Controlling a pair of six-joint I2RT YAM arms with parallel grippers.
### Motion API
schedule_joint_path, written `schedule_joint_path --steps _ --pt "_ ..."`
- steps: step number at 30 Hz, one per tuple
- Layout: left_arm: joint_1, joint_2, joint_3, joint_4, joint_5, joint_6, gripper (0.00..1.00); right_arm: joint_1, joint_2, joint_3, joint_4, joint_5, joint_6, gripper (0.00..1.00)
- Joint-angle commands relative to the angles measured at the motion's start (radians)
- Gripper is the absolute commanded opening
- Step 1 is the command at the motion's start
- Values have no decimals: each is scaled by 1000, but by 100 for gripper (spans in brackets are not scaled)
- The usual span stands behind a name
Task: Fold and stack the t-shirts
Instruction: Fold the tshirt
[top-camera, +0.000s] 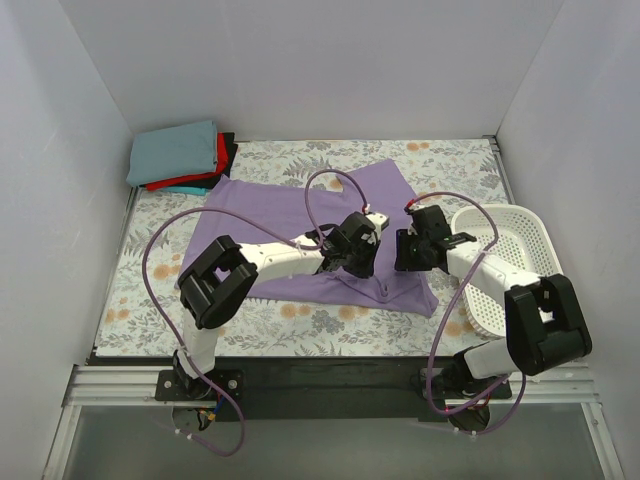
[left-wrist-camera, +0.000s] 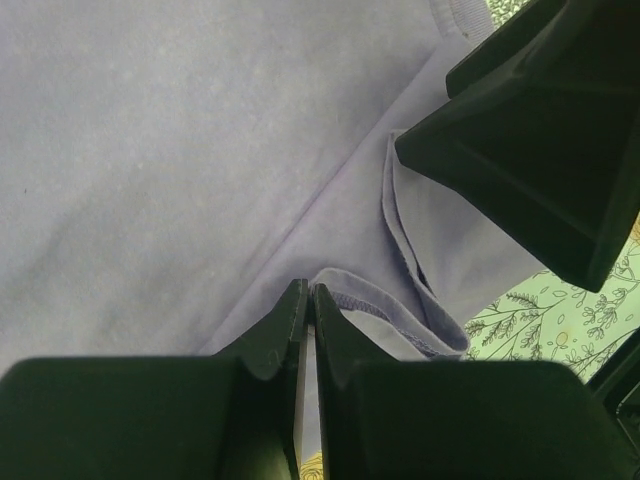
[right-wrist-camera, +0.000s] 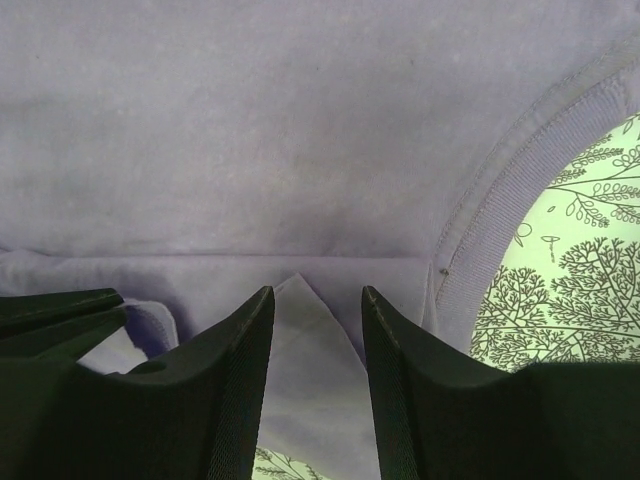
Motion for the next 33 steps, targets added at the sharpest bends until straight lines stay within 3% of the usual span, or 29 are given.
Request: schedule_joint_path --steps 1,20,26,33 --pt "-5 -73 -14 12 -17 -11 0 12 21 40 22 19 -22 47" --pt "-5 -59 -7 14 -20 -24 0 49 55 35 35 16 -14 36" --pt "-5 -63 -9 12 -33 -28 0 52 54 34 33 32 -7 25" --pt "-2 -74 -14 14 -94 -60 0 52 26 55 24 88 9 1"
